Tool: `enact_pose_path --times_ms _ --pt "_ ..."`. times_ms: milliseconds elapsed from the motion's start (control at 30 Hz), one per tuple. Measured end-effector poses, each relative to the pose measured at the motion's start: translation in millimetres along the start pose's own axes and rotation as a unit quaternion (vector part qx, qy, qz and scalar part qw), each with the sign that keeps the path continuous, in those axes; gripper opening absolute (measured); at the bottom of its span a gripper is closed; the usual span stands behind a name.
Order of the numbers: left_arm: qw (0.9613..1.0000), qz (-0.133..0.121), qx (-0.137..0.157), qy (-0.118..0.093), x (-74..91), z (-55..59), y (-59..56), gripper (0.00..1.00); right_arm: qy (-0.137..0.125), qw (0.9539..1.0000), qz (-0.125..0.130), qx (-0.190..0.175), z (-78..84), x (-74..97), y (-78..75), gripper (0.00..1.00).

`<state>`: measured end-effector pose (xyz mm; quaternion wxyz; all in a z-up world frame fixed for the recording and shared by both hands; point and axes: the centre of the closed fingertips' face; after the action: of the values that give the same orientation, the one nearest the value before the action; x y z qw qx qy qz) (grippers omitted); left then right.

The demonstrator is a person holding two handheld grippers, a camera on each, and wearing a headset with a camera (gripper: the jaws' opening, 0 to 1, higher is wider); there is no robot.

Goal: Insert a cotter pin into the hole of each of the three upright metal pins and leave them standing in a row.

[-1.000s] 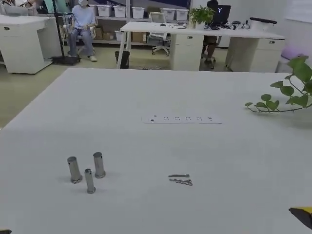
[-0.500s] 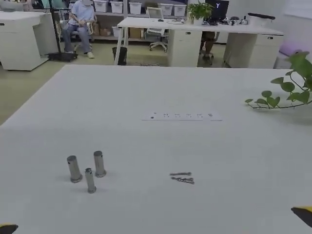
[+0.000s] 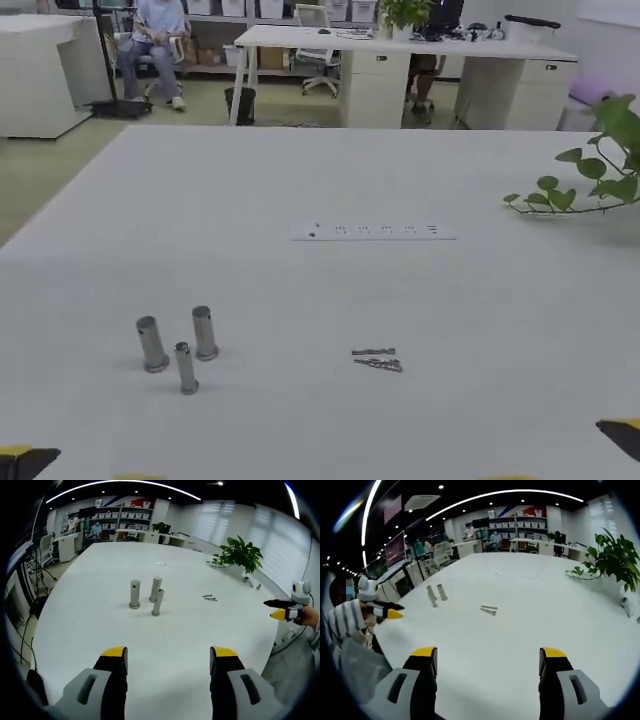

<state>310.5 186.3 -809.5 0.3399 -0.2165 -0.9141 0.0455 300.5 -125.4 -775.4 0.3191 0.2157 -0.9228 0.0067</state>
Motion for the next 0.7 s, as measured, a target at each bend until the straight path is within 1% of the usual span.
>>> enact_pose_path --times_ms 200,300,333,367,400,433,500,533,567,633,700 --pt "0.9999 0.007 -0.014 0.004 -9.1 -2.7 4.3 0.66 0.001 1.0 0.005 0.001 -0.7 0.4 -1.7 0.85" --pt "0.9992 0.01 -0.032 0.021 -15.7 0.9 9.0 0.66 0.004 1.0 0.006 0.007 -0.8 0.0 -2.2 0.85" --pt "0.9988 0.01 -0.041 0.025 -18.5 0.9 10.6 0.66 0.002 1.0 0.002 0.003 -1.6 -0.2 -1.2 0.85" --pt "0.9985 0.011 -0.046 0.027 -19.9 0.5 11.3 0.66 -0.008 0.9999 -0.005 -0.014 -4.3 -0.7 0.6 0.85" --pt "0.9982 0.013 -0.051 0.029 -21.9 -0.2 12.2 0.66 -0.013 0.9996 -0.008 -0.023 -5.5 -0.6 0.9 0.85" --pt "0.9979 0.013 -0.055 0.033 -22.8 -0.4 12.9 0.66 -0.016 0.9995 -0.008 -0.027 -6.5 -0.1 0.0 0.85" --pt "0.9966 0.007 -0.071 0.043 -23.6 -1.2 15.8 0.66 -0.022 0.9995 -0.003 -0.025 -9.1 0.7 -1.7 0.85" --pt "0.9961 -0.001 -0.077 0.043 -24.2 -3.1 18.1 0.66 -0.027 0.9994 0.0 -0.021 -12.0 1.6 -2.4 0.85" --pt "0.996 -0.002 -0.08 0.042 -24.5 -4.1 18.7 0.66 -0.028 0.9994 -0.001 -0.02 -13.4 1.8 -2.4 0.85" --pt "0.9961 0.001 -0.081 0.036 -25.8 -6.8 18.2 0.65 -0.03 0.9993 -0.004 -0.022 -16.4 1.9 -2.0 0.85" --pt "0.9963 0.007 -0.076 0.039 -28.6 -7.6 17.3 0.65 -0.031 0.9993 -0.005 -0.022 -18.1 1.7 -1.7 0.85"
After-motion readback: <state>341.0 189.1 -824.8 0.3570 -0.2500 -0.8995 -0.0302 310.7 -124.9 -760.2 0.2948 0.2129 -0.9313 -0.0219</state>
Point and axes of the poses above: the centre of the closed fingertips' face, and the gripper's own axes: x roughly backward along the fingers, y roughly to its left, z roughly out of its underside, and after that the axes turned 1 degree about -x, right-handed
